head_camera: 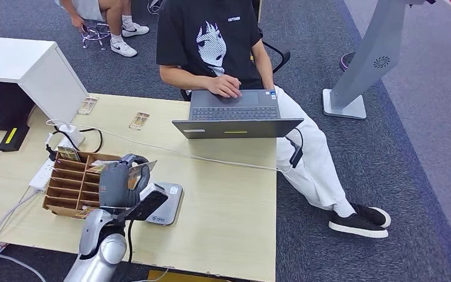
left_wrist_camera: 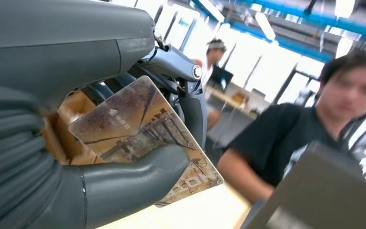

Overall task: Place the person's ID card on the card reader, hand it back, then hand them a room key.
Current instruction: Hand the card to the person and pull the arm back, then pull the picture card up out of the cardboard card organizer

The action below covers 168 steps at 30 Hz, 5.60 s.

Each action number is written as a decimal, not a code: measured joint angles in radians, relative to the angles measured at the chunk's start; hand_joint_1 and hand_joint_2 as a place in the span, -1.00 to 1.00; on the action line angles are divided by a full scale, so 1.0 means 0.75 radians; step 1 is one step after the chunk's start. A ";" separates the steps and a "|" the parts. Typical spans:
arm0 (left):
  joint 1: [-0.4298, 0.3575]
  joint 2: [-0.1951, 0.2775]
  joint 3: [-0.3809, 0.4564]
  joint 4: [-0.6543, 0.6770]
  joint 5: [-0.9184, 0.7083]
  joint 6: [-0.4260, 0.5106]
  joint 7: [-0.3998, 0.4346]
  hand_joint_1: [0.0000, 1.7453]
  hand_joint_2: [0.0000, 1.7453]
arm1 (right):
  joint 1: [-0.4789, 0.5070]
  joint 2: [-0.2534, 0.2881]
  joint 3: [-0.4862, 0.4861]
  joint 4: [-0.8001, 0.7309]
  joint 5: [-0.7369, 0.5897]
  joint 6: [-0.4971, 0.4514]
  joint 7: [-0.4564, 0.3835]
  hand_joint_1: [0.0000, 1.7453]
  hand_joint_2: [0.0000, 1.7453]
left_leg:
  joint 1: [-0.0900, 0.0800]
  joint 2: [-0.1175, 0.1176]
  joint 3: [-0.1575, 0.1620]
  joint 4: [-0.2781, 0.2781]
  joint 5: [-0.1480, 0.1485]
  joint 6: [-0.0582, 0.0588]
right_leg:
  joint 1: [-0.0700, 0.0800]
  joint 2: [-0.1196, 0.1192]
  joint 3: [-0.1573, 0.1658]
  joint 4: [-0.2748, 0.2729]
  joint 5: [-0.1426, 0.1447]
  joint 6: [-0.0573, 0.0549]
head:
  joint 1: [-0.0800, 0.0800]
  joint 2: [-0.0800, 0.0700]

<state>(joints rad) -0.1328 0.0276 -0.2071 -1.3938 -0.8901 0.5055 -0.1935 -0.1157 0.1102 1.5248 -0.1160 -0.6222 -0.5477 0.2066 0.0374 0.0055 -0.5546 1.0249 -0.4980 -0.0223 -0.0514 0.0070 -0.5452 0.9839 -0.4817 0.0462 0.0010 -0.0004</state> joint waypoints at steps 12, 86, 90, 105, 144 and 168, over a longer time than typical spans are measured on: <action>-0.074 0.119 0.022 -0.360 -0.271 0.199 0.081 1.00 1.00 | 0.001 0.000 0.000 0.000 -0.016 0.009 -0.009 -1.00 1.00 | 0.000 0.000 0.001 0.000 0.001 0.000 | 0.000 0.000 0.000 0.000 0.000 0.000 | 0.000 0.000; -0.038 0.563 -0.092 -0.599 0.022 -0.619 0.084 -1.00 1.00 | 0.023 -0.016 -0.003 0.013 -0.085 0.045 -0.070 -1.00 1.00 | 0.000 0.004 -0.001 -0.001 0.002 0.000 | 0.000 0.004 -0.003 0.001 0.001 -0.001 | 0.000 0.000; 0.087 0.690 -0.092 -0.633 -0.126 -0.615 0.165 -1.00 1.00 | 0.030 -0.016 -0.004 0.015 -0.104 0.041 -0.069 -1.00 1.00 | 0.000 0.003 -0.002 -0.001 0.002 0.000 | 0.000 0.003 -0.003 0.001 0.000 0.000 | 0.000 0.000; 0.239 0.803 -0.071 -0.675 -0.376 -0.561 0.336 -1.00 1.00 | 0.032 -0.008 -0.010 0.020 -0.134 0.034 -0.061 -1.00 1.00 | 0.000 0.001 -0.001 -0.001 0.002 0.000 | 0.000 0.002 -0.002 0.001 0.001 0.000 | 0.000 0.000; 0.238 0.605 0.169 -0.493 -0.664 -0.309 0.502 -1.00 1.00 | 0.032 0.017 -0.009 0.035 -0.135 0.011 -0.052 -1.00 1.00 | 0.000 0.001 -0.001 -0.001 0.002 0.000 | 0.000 0.002 -0.002 0.000 0.000 0.000 | 0.000 0.000; 0.233 0.420 0.169 -0.392 -0.666 -0.010 0.410 -1.00 1.00 | 0.030 0.014 -0.002 0.035 -0.116 0.015 -0.053 -1.00 1.00 | 0.000 0.002 -0.001 -0.001 0.002 0.000 | 0.000 0.002 -0.003 0.000 0.000 0.000 | 0.000 0.000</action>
<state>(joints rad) 0.0422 0.3429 -0.0805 -1.6876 -1.3898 0.4976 0.1139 -0.0932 0.1205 1.5232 -0.0900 -0.7094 -0.5367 0.1666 0.0377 0.0066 -0.5554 1.0242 -0.4966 -0.0223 -0.0512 0.0084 -0.5473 0.9840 -0.4814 0.0462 0.0012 -0.0004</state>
